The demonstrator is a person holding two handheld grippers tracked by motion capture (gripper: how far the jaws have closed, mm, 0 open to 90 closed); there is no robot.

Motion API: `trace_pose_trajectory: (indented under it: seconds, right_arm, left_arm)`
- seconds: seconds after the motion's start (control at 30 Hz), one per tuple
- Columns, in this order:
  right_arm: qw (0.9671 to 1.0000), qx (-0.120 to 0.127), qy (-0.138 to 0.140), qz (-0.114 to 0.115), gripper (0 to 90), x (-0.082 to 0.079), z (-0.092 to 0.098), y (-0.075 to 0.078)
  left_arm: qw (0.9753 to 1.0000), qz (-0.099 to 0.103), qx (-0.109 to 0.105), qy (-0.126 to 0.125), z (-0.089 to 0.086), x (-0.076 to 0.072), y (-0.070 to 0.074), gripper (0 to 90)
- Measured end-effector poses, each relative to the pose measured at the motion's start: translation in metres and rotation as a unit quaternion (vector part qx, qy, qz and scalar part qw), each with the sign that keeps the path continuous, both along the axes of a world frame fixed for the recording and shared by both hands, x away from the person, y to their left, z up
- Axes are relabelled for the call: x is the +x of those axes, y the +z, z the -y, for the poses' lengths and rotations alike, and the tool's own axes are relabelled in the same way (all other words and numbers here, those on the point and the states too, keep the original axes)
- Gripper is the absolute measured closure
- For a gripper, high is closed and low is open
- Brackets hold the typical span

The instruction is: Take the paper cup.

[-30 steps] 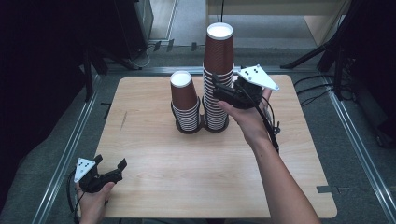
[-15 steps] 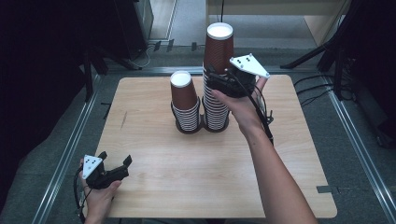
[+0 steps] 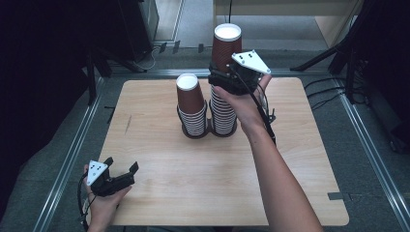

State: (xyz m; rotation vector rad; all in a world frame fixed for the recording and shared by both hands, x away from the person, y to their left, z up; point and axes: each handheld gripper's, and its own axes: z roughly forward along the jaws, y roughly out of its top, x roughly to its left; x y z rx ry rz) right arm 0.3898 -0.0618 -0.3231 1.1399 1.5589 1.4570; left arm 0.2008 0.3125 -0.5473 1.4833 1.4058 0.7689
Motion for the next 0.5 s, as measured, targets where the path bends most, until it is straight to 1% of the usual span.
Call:
trace_pose_trajectory:
  seconds: [0.07,0.13,0.17,0.27,0.33,0.4,0.5]
  right_arm:
    - [1.0000,0.006,0.002,-0.004,7.8,0.0015,0.0005,0.0012]
    - [0.9998,0.015,0.003,-0.009,7.7,0.0032,0.0006,0.0023]
    - [0.9998,0.018,0.003,-0.012,7.7,0.0038,0.0002,0.0028]
    - [0.9997,0.019,0.002,-0.016,8.2,0.0059,-0.0007,0.0041]
    - [0.9997,0.016,0.003,-0.016,8.9,0.0068,-0.0005,0.0054]
    - [0.9999,0.006,0.003,-0.011,10.1,0.0061,-0.0013,0.0066]
    - [0.9999,0.005,0.002,-0.013,10.6,0.0055,-0.0015,0.0087]
  left_arm:
    - [1.0000,0.001,0.006,0.003,0.0006,-0.0006,-0.0006,0.0]
    - [1.0000,0.004,0.007,-0.001,0.0007,-0.0012,-0.0008,0.0]
    - [0.9998,0.012,0.007,-0.010,0.0014,-0.0026,-0.0010,0.0]
    - [0.9997,0.016,0.008,-0.014,0.0026,-0.0029,-0.0013,0.0]
    - [0.9996,0.020,0.010,-0.016,0.0029,-0.0036,-0.0014,0.0]
    - [0.9994,0.028,0.016,-0.008,0.0040,-0.0050,-0.0018,0.0]
    - [0.9994,0.030,0.014,-0.003,0.0040,-0.0048,-0.0021,0.0]
